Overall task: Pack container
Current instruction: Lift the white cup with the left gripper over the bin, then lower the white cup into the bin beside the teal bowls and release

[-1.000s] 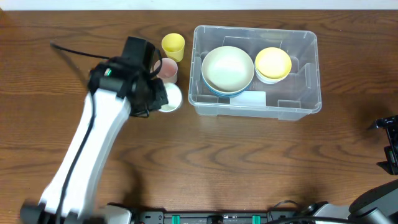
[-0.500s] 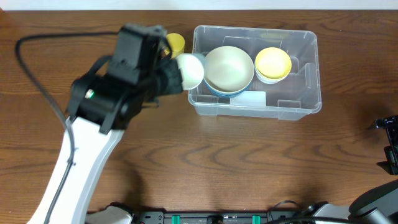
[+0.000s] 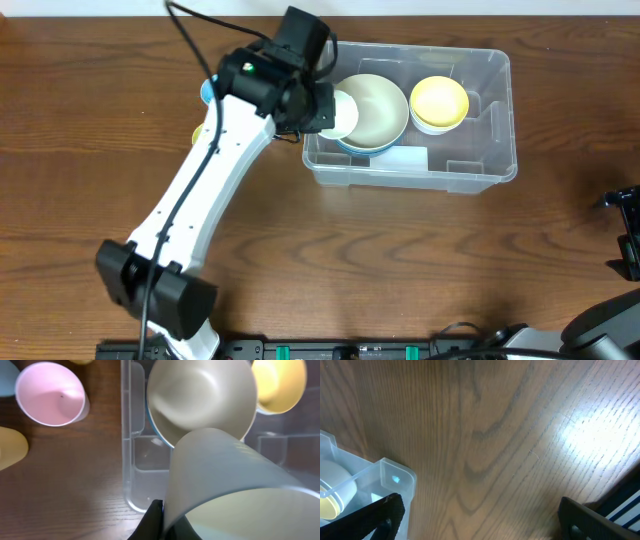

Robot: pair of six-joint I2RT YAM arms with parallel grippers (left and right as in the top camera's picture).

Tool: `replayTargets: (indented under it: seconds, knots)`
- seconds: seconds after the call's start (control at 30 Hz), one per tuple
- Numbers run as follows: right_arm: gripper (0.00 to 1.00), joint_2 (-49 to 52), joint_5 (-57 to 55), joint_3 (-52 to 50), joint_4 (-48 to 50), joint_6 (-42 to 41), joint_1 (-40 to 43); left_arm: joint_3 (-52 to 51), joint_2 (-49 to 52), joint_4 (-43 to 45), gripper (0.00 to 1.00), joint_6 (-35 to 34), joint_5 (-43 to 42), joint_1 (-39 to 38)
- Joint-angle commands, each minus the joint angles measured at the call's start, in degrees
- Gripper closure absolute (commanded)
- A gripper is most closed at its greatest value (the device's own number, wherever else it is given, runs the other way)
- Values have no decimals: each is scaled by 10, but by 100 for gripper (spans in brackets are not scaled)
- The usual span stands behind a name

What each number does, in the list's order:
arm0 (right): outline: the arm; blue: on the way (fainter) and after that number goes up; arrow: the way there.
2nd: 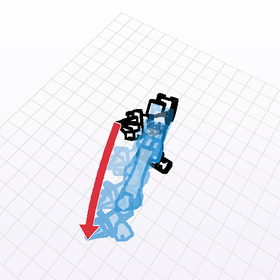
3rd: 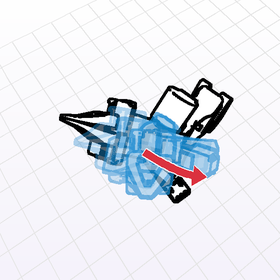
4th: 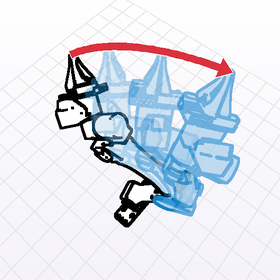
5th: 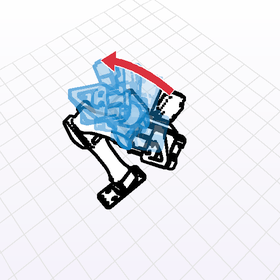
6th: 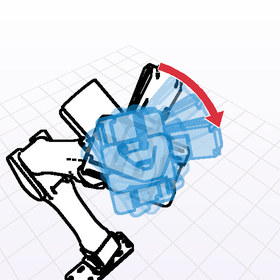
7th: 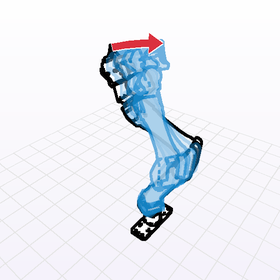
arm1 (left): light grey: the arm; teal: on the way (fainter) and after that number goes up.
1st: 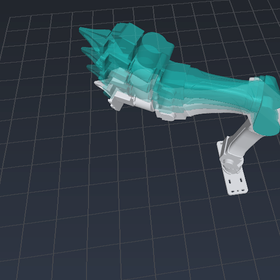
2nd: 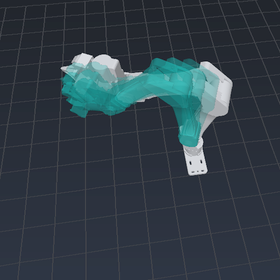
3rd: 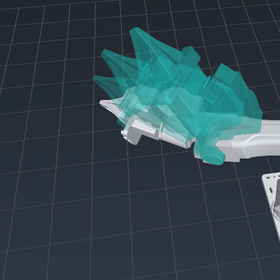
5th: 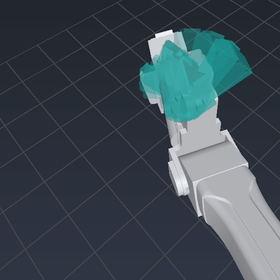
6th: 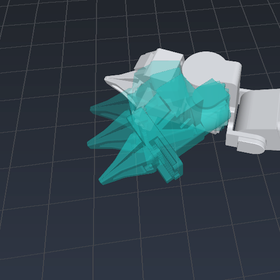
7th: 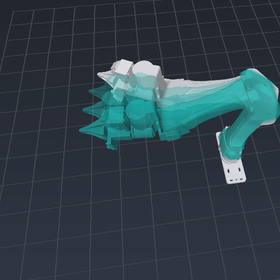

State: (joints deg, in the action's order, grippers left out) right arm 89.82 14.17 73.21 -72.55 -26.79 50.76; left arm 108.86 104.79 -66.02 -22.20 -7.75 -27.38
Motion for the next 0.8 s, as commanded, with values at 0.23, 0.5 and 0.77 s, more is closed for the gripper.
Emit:
replayTargets:
  seconds: [0.23,0.5,0.77]
  knots:
    - [1,-9,2,1,0,-8,2,14,55,-27,94,23,-6,-10]
    - [1,-9,2,1,0,-8,2,14,100,-30,94,27,-6,-10]
    - [1,-9,2,1,0,-8,2,14,113,-34,94,31,-8,-10]
